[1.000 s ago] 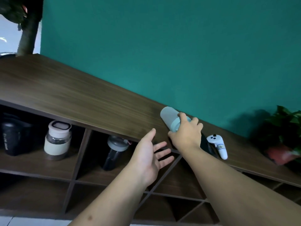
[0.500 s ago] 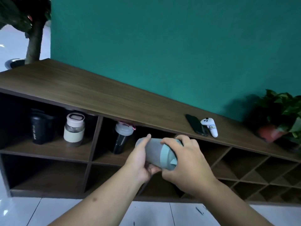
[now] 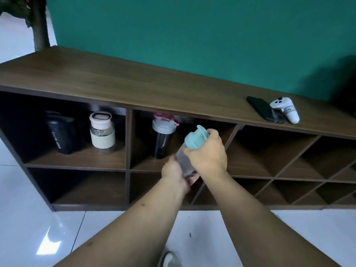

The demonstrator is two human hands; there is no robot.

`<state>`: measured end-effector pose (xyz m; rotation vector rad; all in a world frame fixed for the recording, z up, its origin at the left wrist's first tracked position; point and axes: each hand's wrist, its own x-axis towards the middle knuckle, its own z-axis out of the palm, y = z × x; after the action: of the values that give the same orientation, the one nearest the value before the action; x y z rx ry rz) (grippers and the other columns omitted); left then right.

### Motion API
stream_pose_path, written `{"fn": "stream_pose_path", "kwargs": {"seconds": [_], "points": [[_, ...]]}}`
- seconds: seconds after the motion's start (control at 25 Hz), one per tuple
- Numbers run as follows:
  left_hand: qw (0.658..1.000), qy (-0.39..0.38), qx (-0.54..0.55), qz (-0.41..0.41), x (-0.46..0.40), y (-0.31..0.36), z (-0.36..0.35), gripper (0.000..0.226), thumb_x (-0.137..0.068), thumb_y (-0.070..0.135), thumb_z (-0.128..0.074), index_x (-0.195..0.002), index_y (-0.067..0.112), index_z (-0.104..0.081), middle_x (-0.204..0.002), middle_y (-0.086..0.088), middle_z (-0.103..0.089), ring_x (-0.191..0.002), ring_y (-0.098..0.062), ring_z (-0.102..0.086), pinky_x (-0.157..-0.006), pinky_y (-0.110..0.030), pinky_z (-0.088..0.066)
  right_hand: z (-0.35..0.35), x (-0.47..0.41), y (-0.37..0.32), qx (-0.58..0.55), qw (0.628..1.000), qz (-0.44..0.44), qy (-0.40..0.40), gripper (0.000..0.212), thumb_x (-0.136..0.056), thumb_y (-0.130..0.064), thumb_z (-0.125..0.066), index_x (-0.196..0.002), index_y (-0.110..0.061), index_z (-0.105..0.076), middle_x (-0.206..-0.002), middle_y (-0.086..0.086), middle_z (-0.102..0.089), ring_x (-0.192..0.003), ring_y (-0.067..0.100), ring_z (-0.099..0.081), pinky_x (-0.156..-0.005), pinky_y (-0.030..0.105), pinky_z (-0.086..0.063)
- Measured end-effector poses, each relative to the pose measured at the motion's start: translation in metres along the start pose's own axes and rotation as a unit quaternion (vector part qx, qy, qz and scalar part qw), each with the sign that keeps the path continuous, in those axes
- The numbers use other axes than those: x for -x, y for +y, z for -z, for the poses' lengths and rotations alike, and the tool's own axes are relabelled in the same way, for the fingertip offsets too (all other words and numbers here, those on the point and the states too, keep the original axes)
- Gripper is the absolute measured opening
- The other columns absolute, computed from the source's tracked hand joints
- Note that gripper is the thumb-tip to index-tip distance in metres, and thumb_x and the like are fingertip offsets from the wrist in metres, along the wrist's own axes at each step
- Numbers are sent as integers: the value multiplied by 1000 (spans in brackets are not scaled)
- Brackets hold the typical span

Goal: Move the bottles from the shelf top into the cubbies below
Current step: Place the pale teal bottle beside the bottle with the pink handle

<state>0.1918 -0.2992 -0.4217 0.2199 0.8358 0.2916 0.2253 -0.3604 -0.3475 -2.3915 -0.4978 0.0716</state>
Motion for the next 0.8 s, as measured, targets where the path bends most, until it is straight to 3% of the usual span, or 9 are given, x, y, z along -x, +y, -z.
{"fn": "stream_pose_path", "kwargs": {"seconds": [0.08, 0.24, 0.32, 0.4, 0.44, 0.52, 0.6, 0.68, 0.8], "points": [[998, 14, -68, -7, -18, 2, -7, 36, -113, 35, -59, -142, 20, -75, -125, -13, -89, -104, -34, -85, -88, -51, -73, -7, -21, 17, 14, 999, 37, -22, 87, -87, -24, -94, -160, -22, -48, -156, 5, -58, -142, 34, -57, -119, 50, -54], [990, -14, -135, -40, -31, 1, -17, 35, -114, 22, -58, -143, 16, -77, -118, -9, -85, -86, -26, -78, -69, -36, -64, -32, -49, 48, 25, 991, 109, -77, 87, -90, -8, -87, -165, -28, -48, -165, 6, -40, -152, 31, -41, -128, 48, -46], [991, -27, -124, -52, -35, 0, -18, 34, -117, 27, -55, -143, 19, -76, -113, -7, -88, -96, -28, -80, -75, -40, -66, -43, -62, 54, 27, 987, 126, -100, 87, -92, -1, -84, -166, -29, -48, -171, 9, -29, -160, 33, -33, -132, 45, -40], [988, -34, -133, -63, -38, -1, -19, 34, -121, 29, -50, -139, 19, -76, -95, -6, -91, -99, -28, -81, -77, -42, -68, -48, -73, 55, 13, 986, 124, -115, 88, -94, 1, -82, -168, -31, -46, -176, 10, -21, -164, 33, -26, -135, 43, -35], [987, -38, -141, -70, -43, 0, -20, 35, -122, 29, -47, -139, 20, -76, -97, -7, -91, -106, -30, -82, -85, -46, -70, -50, -77, 56, 3, 986, 119, -119, 88, -95, 1, -80, -169, -32, -45, -177, 10, -20, -165, 33, -24, -136, 42, -33], [984, -47, -152, -81, -48, 3, -24, 38, -123, 31, -43, -143, 20, -74, -122, -12, -87, -125, -35, -79, -111, -58, -63, -56, -83, 59, -21, 986, 109, -123, 85, -98, 1, -76, -170, -33, -44, -176, 11, -22, -163, 34, -26, -135, 41, -33], [981, -35, -167, -89, -50, 8, -25, 37, -124, 32, -40, -133, 18, -74, -123, -13, -82, -120, -32, -77, -121, -61, -56, -64, -85, 62, -39, 986, 101, -124, 85, -99, 0, -74, -170, -33, -43, -176, 11, -24, -163, 34, -28, -135, 42, -35], [982, -22, -163, -92, -51, 10, -25, 36, -124, 32, -41, -117, 16, -72, -114, -13, -79, -107, -29, -75, -113, -59, -60, -67, -89, 66, -60, 986, 91, -123, 88, -99, 2, -73, -172, -35, -40, -179, 11, -21, -166, 34, -25, -137, 42, -32], [985, -27, -149, -88, -47, 8, -25, 35, -124, 35, -44, -126, 14, -72, -119, -14, -79, -106, -28, -76, -87, -47, -64, -65, -88, 70, -89, 984, 77, -134, 101, -100, 6, -70, -177, -42, -28, -187, 9, -8, -174, 33, -14, -143, 45, -25]]}}
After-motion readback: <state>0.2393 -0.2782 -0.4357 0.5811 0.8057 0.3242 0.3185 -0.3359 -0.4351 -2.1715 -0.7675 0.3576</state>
